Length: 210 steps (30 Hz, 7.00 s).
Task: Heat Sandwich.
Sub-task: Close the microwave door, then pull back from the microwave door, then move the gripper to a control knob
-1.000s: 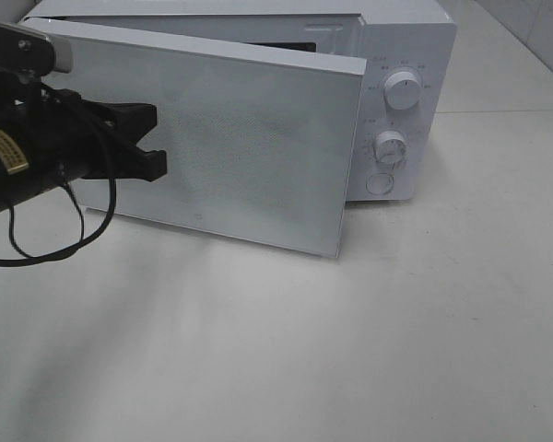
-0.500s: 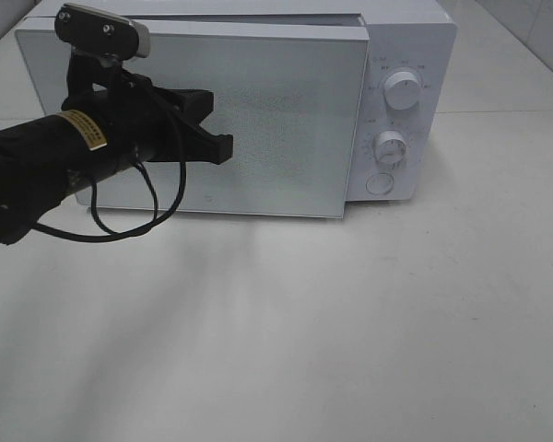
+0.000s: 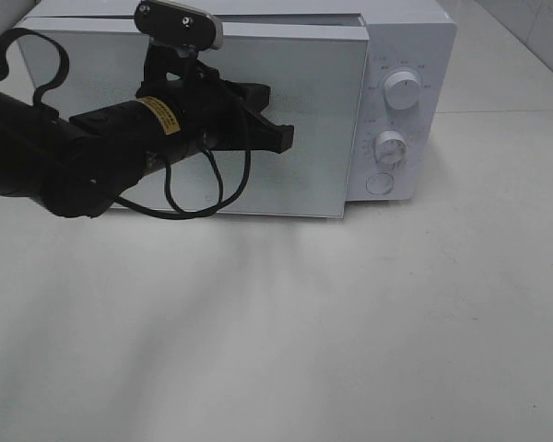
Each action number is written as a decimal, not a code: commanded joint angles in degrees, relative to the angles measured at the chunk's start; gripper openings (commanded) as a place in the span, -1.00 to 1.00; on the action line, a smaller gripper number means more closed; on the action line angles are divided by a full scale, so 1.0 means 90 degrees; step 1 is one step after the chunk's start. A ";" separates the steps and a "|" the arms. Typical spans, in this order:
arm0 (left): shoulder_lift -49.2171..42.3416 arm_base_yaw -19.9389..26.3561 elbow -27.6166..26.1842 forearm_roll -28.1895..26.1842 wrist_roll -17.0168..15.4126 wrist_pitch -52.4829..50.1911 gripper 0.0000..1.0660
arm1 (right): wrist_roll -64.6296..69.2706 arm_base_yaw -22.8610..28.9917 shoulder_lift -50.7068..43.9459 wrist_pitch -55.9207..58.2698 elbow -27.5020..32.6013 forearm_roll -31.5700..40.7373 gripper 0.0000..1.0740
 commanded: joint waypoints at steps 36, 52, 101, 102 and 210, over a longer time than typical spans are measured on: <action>0.1254 -0.0064 -0.2457 -0.0624 0.0458 0.1299 -0.99 | 0.0000 -0.0045 -0.0172 -0.0038 0.0025 0.0000 0.42; 0.1089 -0.0115 -0.2368 -0.0586 0.0439 0.1369 -0.99 | 0.0000 -0.0045 -0.0172 -0.0038 0.0025 0.0000 0.42; -0.2973 -0.0656 0.0643 -0.0223 -0.0242 0.7748 0.91 | 0.0000 -0.0045 -0.0172 -0.0038 0.0025 0.0000 0.42; -0.3037 -0.0656 0.0643 -0.0172 -0.0286 0.7875 0.91 | 0.0000 -0.0045 -0.0172 -0.0038 0.0025 0.0000 0.42; -1.2401 0.4660 0.3100 -0.0363 0.0528 1.0772 0.91 | 0.0000 -0.0045 -0.0115 -0.0038 0.0025 0.0000 0.42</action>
